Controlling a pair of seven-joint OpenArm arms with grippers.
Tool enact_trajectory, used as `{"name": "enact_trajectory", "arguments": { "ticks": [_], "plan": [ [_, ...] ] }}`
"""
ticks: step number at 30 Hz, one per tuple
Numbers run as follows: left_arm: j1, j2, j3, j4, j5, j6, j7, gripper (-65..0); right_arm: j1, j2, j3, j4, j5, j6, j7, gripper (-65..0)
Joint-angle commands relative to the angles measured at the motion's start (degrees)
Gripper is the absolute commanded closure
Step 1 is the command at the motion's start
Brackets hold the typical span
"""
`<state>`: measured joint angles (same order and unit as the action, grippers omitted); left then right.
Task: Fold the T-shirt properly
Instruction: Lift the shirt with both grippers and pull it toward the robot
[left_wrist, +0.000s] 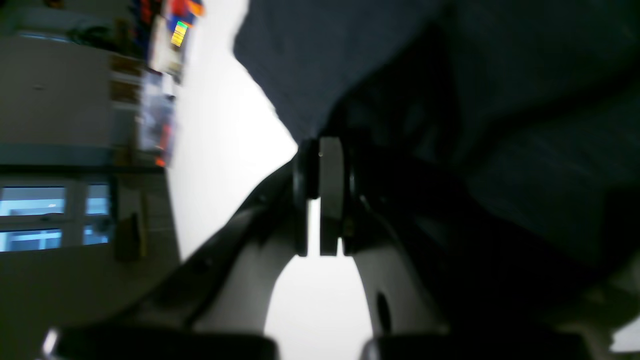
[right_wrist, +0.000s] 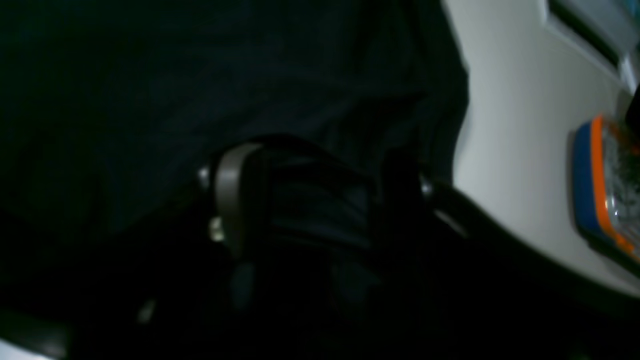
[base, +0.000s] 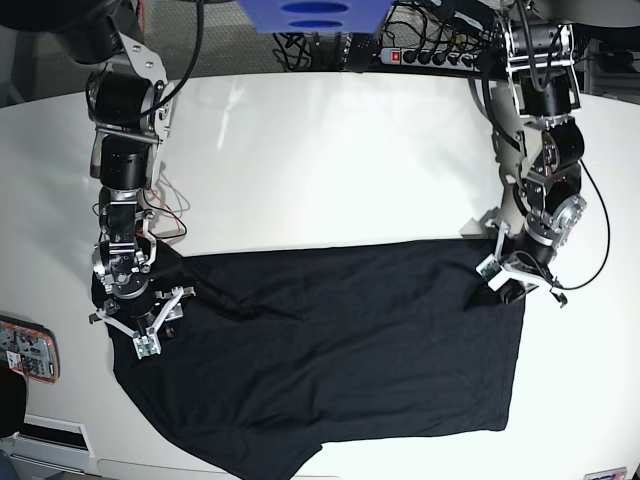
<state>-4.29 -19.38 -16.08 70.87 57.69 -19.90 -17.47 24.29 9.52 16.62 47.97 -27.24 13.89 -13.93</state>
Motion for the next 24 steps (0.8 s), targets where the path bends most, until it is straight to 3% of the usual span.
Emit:
{"name": "enact_trajectory", "arguments": {
  "ticks": [1,9,14,17,24],
  "plan": [
    [-1.7,-0.7,-0.3,1.1,-0.8,1.4,-0.8,0.0,1.8,0.3,-0.8,1.1,0.4,-0.1,1.4,-41.2],
    [-1.6,-0.7,-0.3,1.0,-0.8,1.4,-0.8,0.0,1.5,0.3,-1.6,1.8,0.4,-0.1,1.4,-42.7],
    [-1.6,-0.7,-0.4,0.9,-0.8,1.4,-0.7,0.0,1.4,0.3,-1.6,13.3,0.4,-0.1,1.2,-42.7],
    [-1.7,-0.7,-0.4,0.9,-0.8,1.5,-0.7,0.0,0.4,0.3,-1.7,19.3,0.5,-0.1,-2.8,-42.7],
    [-2.3,-0.7,-0.4,0.8,-0.7,1.5,-0.7,-37.4,-6.7,0.3,-2.4,26.2,0.5,0.0,-7.0,-42.7]
  ]
}}
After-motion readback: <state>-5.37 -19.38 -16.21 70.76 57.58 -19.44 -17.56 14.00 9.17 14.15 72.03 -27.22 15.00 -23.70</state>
